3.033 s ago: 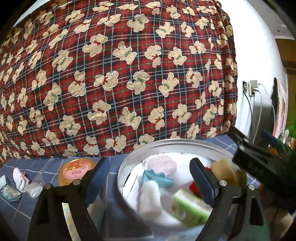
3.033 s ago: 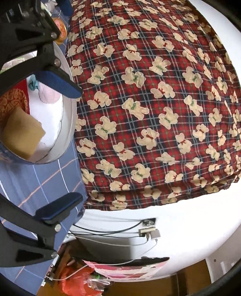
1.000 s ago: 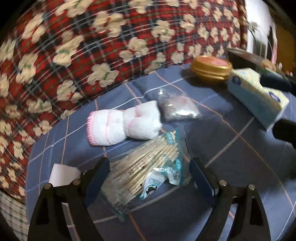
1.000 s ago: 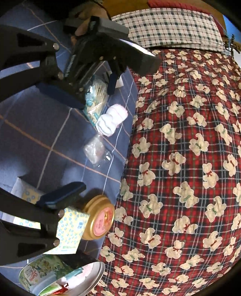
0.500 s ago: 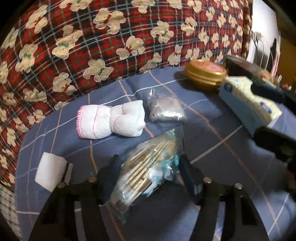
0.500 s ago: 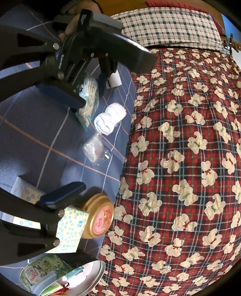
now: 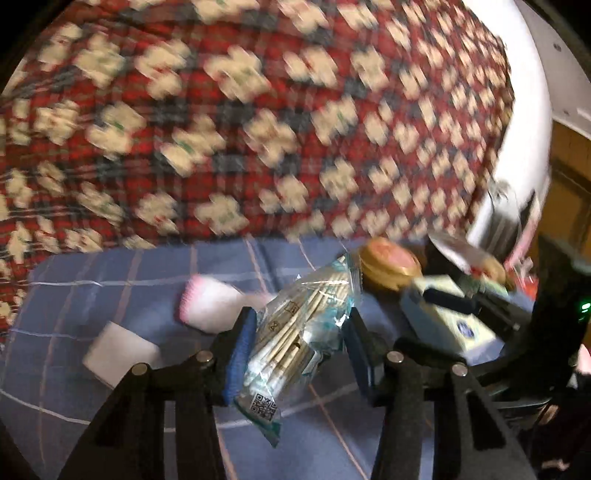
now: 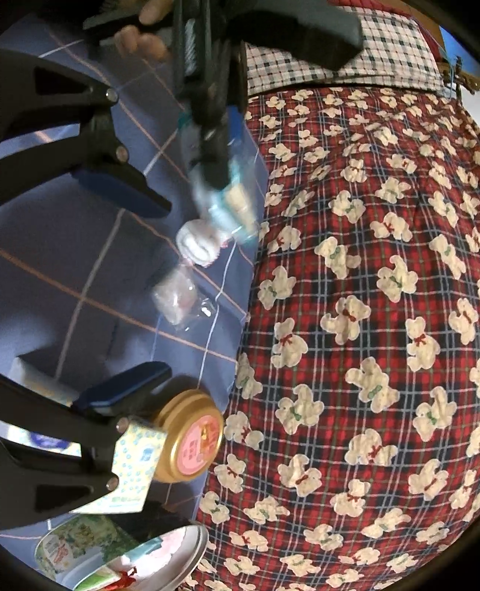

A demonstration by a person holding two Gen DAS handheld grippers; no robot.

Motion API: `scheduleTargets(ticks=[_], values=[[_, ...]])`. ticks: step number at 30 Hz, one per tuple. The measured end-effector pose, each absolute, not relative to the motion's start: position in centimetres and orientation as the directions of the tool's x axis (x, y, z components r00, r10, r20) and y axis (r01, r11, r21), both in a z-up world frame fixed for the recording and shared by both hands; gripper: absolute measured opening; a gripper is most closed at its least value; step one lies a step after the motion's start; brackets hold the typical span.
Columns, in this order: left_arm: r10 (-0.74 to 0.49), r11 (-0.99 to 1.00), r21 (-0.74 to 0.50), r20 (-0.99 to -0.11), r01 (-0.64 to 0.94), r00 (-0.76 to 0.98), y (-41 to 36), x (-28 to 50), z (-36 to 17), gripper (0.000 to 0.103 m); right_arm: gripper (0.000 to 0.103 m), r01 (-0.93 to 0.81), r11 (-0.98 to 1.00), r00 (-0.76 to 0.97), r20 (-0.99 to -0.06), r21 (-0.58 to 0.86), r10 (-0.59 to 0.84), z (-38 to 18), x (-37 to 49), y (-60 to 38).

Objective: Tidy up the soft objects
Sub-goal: 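Grasp the cotton-swab bag with the left gripper while the right gripper grasps the clear plastic bag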

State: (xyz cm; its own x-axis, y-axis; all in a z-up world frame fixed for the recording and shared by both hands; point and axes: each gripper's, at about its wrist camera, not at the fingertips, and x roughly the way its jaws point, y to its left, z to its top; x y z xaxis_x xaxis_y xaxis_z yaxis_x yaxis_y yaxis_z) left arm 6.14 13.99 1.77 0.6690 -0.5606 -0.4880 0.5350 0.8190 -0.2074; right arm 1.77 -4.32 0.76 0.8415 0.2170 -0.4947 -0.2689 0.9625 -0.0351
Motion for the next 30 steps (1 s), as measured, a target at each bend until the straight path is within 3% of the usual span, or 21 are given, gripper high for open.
scheduleTargets(ticks=[8, 16, 18, 23, 27, 30], values=[[-0.442, 0.896, -0.247, -0.42, 0.369, 0.793, 17.8, 7.2, 2.7, 0.051, 0.068, -0.25, 0.967, 0.753, -0.64, -0.059, 0.155, -1.2, 9.4, -1.7], [-0.383, 0.912, -0.321, -0.445, 0.256, 0.809, 21.2, 8.7, 2.1, 0.051, 0.071, -0.201, 0.971, 0.646, -0.763, -0.126, 0.035, -4.0, 14.8, -0.5], [-0.377, 0.913, -0.329, -0.448, 0.243, 0.811, 21.4, 8.8, 2.0, 0.051, 0.069, -0.211, 0.974, 0.623, -0.779, -0.081, 0.07, -4.3, 15.6, -0.9], [-0.362, 0.921, -0.307, -0.459, 0.238, 0.811, 21.0, 8.8, 1.9, 0.051, 0.041, -0.238, 0.97, 0.621, -0.775, -0.042, 0.119, -4.2, 14.9, -1.4], [-0.362, 0.919, -0.319, -0.452, 0.231, 0.815, 21.1, 8.9, 1.8, 0.051, 0.035, -0.272, 0.962, 0.638, -0.744, 0.024, 0.199, -3.4, 12.7, -1.6], [-0.364, 0.914, -0.336, -0.432, 0.228, 0.825, 21.3, 8.8, 1.7, 0.051, 0.034, -0.289, 0.954, 0.733, -0.621, 0.083, 0.276, -1.5, 9.7, -2.3]])
